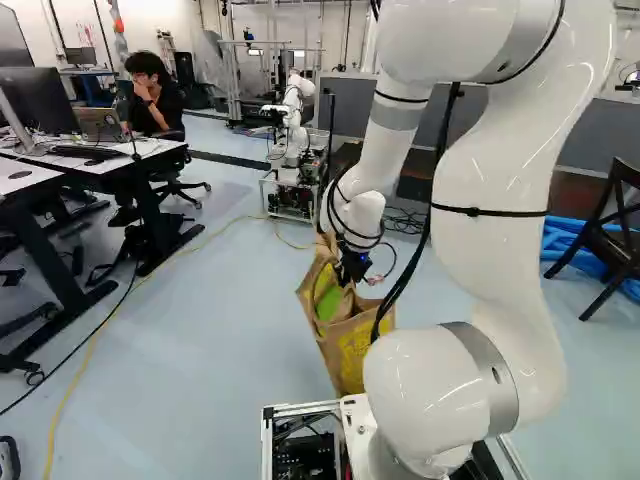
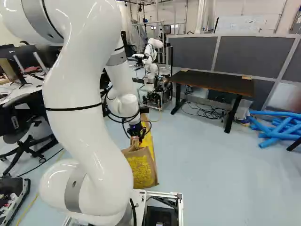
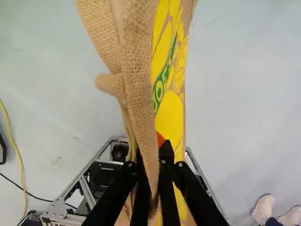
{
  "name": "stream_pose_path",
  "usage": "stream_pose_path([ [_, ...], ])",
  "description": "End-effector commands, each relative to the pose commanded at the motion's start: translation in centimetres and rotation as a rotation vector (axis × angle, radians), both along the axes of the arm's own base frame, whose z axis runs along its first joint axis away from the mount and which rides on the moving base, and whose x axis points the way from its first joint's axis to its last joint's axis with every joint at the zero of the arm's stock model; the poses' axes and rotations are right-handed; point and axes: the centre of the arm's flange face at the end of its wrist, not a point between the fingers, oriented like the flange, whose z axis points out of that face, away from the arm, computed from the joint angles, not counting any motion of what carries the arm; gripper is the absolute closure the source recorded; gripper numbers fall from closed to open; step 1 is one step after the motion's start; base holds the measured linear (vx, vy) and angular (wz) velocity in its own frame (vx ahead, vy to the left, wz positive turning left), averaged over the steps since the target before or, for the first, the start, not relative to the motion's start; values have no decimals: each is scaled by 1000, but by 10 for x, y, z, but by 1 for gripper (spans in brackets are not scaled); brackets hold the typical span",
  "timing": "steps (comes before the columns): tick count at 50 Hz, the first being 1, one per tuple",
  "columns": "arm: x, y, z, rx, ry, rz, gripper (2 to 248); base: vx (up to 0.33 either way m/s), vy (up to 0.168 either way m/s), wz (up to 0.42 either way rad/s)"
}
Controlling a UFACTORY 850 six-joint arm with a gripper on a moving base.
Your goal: Pick up the bag on the ground and place it on the table
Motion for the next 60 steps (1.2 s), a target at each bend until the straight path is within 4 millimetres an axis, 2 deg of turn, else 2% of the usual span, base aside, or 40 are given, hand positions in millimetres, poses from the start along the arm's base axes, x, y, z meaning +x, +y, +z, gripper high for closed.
stream_pose_path([
  [60, -19, -17, 83, 17, -14, -43, 227, 0, 0, 0],
])
